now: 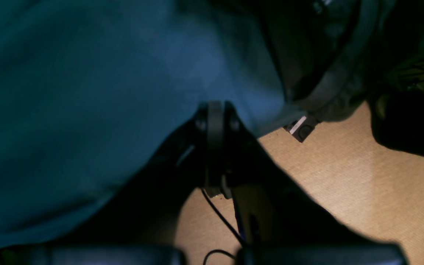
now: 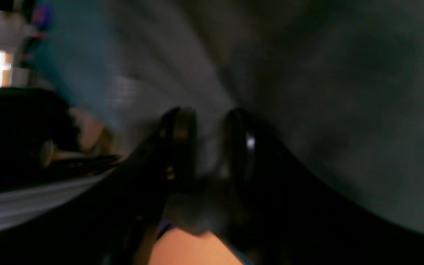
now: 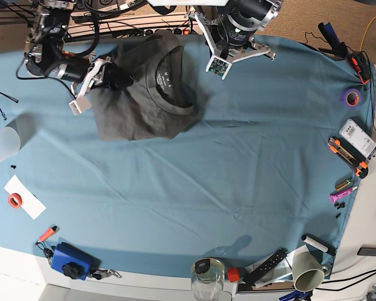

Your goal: Fold the T-shirt properly

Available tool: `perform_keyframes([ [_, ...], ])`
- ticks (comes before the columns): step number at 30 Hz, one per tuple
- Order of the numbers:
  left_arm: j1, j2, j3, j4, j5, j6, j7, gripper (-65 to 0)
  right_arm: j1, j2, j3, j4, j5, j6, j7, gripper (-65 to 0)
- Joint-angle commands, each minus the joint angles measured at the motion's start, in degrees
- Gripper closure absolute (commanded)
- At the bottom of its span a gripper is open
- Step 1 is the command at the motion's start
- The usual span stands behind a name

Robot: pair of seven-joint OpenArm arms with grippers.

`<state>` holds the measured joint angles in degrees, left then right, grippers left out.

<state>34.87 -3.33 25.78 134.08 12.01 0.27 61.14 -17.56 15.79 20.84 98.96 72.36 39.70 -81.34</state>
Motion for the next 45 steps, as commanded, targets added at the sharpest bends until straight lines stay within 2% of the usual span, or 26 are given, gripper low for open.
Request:
perform_keyframes([
  [1,0.3,0.3,0.2,0.9,0.0,-0.1,-1.2,0.0,1.2,1.2,0.3,3.1,2.6,0.3,1.3,-17.0],
  [5,0.3,0.3,0.2,0.9,0.0,-0.1,-1.2,0.0,5.2,1.2,0.3,7.4,1.0,0.3,1.3,-17.0],
  [8,0.3,0.3,0.2,0.9,0.1,-0.1,-1.2,0.0,8.1,1.0,0.1,6.8,-6.8,0.3,2.5,-17.0],
  [10,0.3,0.3,0.2,0.9,1.6,-0.1,-1.6,0.0,9.2,0.5,0.1,4.8,-11.0,0.3,5.1,-17.0],
  [15,0.2,0.3,0.2,0.9,8.9,-0.1,-3.8,0.0,11.0,0.2,0.1,-4.5,-15.2,0.3,5.7,-17.0],
  [22,-2.5,0.3,-2.3,0.9,9.5,-0.1,-4.4,0.0,13.6,0.3,0.1,-10.7,-21.3,0.3,6.0,-17.0],
  [27,-2.4,0.2,-12.3,0.9,8.2,-0.1,-4.6,0.0,14.7,0.7,0.7,-9.7,-19.2,0.3,3.7,-17.0],
  [29,-2.4,-0.5,-18.0,0.9,4.6,-0.1,-4.6,0.0,14.7,1.2,1.7,-7.4,-14.5,0.3,1.3,-17.0],
  [32,-2.4,-2.5,-26.3,0.9,-2.3,-0.1,-2.8,0.0,14.7,1.4,5.8,-0.5,-6.9,0.3,1.3,-17.0],
  [34,-1.9,-2.7,-30.7,0.9,-7.1,-0.1,-1.0,0.0,13.8,1.6,9.6,5.0,-6.4,0.3,1.3,-17.0],
  [38,0.9,-2.7,-37.1,0.9,-14.1,-0.1,1.2,0.0,6.8,4.2,15.1,12.5,-6.3,0.3,1.3,-17.0],
  [41,3.7,-2.7,-40.7,0.9,-16.3,-0.3,2.1,0.0,-0.1,4.0,18.2,15.9,-6.3,0.3,1.3,-17.0],
  [45,7.7,-2.7,-42.2,0.9,-17.2,-0.2,2.5,0.0,-7.9,4.0,20.2,16.2,-6.4,0.3,1.3,-17.0],
])
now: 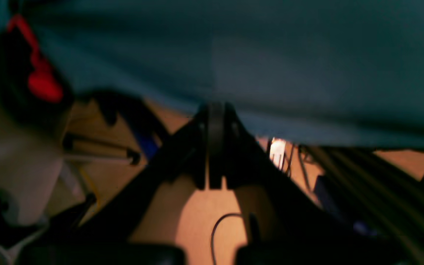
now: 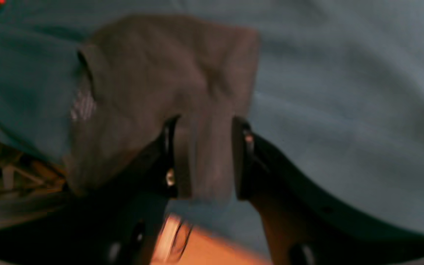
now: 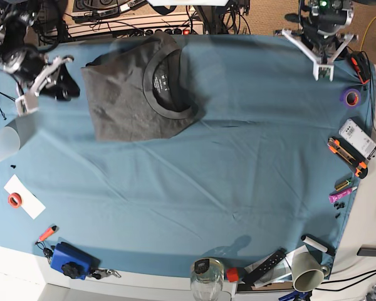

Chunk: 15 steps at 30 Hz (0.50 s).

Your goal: Fold the T-shirt properly

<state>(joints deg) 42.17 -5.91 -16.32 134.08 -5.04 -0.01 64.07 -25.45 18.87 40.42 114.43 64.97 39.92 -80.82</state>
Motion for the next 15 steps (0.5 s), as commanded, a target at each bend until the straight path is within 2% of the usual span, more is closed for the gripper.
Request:
perform_keyframes([
  [1,1.5,-0.1,-0.1,0.9,-0.2,0.0,-0.5,0.0,-1.7,1.0,0.6,0.7,0.7,0.1,0.8,-17.0],
  [8,9.7,-0.1,0.0,0.9,-5.1,0.0,-1.9,0.0,-12.1,-1.3,0.5,0.6,-6.4,0.1,0.8,-17.0],
  [15,16.1,0.3,0.0,0.9,-6.1,0.0,-2.5,0.0,-20.8,-3.0,0.3,-0.5,-8.1,0.1,0.8,-17.0],
])
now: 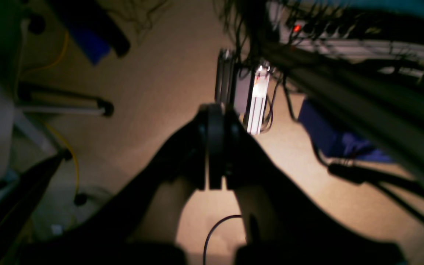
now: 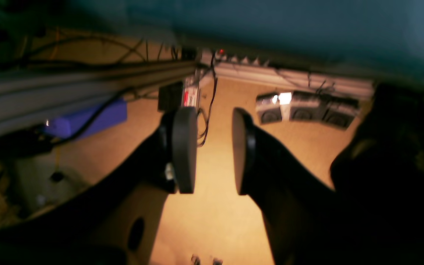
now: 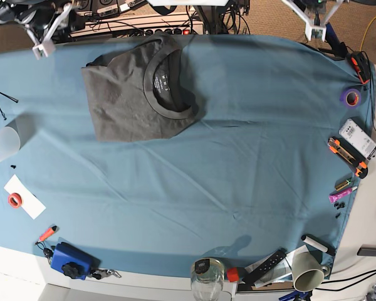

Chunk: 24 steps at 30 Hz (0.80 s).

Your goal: Fold the T-shirt properly

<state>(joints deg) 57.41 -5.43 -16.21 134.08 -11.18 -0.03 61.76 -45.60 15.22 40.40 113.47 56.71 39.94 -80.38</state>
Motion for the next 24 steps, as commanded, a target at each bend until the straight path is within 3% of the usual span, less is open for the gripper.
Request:
perform_keyframes([
  [1,1.7,-0.2,-0.2,0.9,0.0,0.0,-0.3,0.0,-1.4,0.6,0.2,0.0,-0.7,0.1,0.4,-17.0],
  [5,3.6,-0.2,0.0,-0.4,0.0,-0.2,-2.7,0.0,-2.8,0.7,-1.9,-5.2,-4.1,0.1,0.4,-17.0],
  [9,2.0,-0.2,0.0,-10.4,0.0,-1.3,-6.2,0.0,-2.5,0.9,-8.2,-14.3,-9.7,0.1,0.6,-17.0],
  [16,-8.5,-0.2,-0.1,-34.4,0.3,-3.0,-11.1,0.0,5.2,1.0,-21.4,-31.7,-25.6,0.1,15.4,-17.0],
  [21,-17.7,-0.2,-0.1,-52.8,2.8,-3.2,-15.3,0.0,14.4,1.0,-27.0,-45.9,-33.4,0.1,22.5,-17.0],
  [24,-22.8,-0.2,-0.1,-62.8,3.7,-6.5,-18.8,0.0,19.6,1.0,-29.4,-54.8,-36.9,0.1,28.5,-17.0],
])
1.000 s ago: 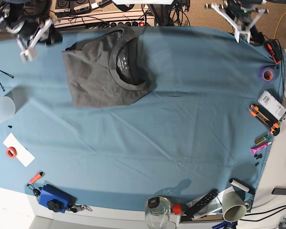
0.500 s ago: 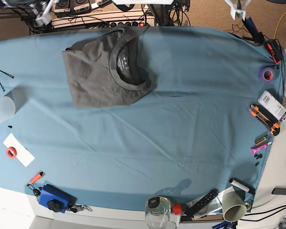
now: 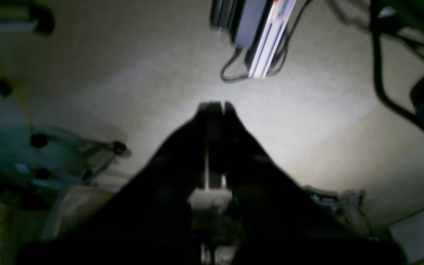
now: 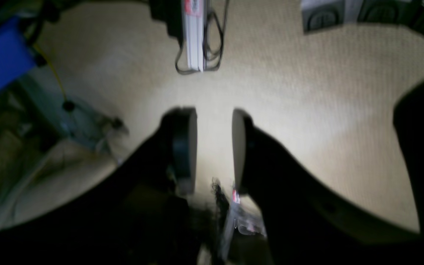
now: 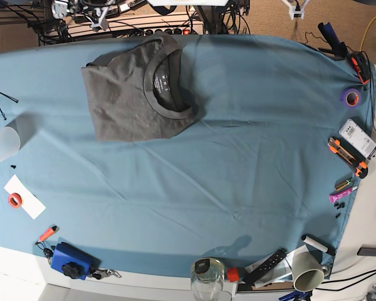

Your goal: Fold the T-shirt properly

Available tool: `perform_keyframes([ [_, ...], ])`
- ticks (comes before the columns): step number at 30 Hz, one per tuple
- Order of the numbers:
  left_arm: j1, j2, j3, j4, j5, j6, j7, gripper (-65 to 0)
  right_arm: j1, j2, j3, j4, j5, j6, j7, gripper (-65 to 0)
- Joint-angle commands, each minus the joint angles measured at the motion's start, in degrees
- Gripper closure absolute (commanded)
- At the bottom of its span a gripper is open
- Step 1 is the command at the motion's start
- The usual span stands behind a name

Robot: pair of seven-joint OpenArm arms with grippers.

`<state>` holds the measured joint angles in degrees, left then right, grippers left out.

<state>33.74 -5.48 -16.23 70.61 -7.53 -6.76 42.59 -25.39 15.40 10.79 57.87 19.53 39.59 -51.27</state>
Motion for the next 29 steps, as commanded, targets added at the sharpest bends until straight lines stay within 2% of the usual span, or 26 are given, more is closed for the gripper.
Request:
perform_keyframes([
  [1,-0.7,-0.1,0.0,-2.3,0.0,-1.0,-1.0,0.0,1.0,0.8,-0.5,-2.0,-0.9,0.4,1.2,-17.0],
  [5,-5.4,-0.1,0.0,-12.6,0.0,-3.8,-9.2,0.0,6.8,0.8,-3.9,-11.6,-5.8,0.4,9.1,-17.0],
  [10,-9.2,0.1,0.0,-23.4,1.8,-3.8,-24.9,0.0,12.3,0.8,-9.8,-19.1,-12.5,0.4,22.9,-17.0],
  [11,-10.0,0.2,0.0,-25.2,3.6,-3.7,-27.6,0.0,13.2,0.8,-11.2,-20.0,-14.0,-0.5,26.2,-17.0],
  [15,-12.9,0.9,-0.1,-30.4,8.6,-3.4,-35.0,0.0,15.5,0.8,-17.3,-21.7,-18.7,-9.2,36.3,-17.0],
  [18,-14.4,1.4,-0.1,-31.3,8.9,-3.4,-37.0,0.0,16.0,0.8,-21.8,-21.7,-20.7,-16.3,41.3,-17.0],
  [20,-15.2,1.8,-0.1,-31.3,8.9,-3.4,-37.1,0.0,16.1,0.8,-24.0,-21.7,-20.7,-18.8,42.2,-17.0],
  [29,-16.8,2.1,-0.1,-30.9,8.9,-3.4,-37.1,0.0,16.0,0.8,-26.6,-21.7,-20.6,-19.1,42.3,-17.0],
])
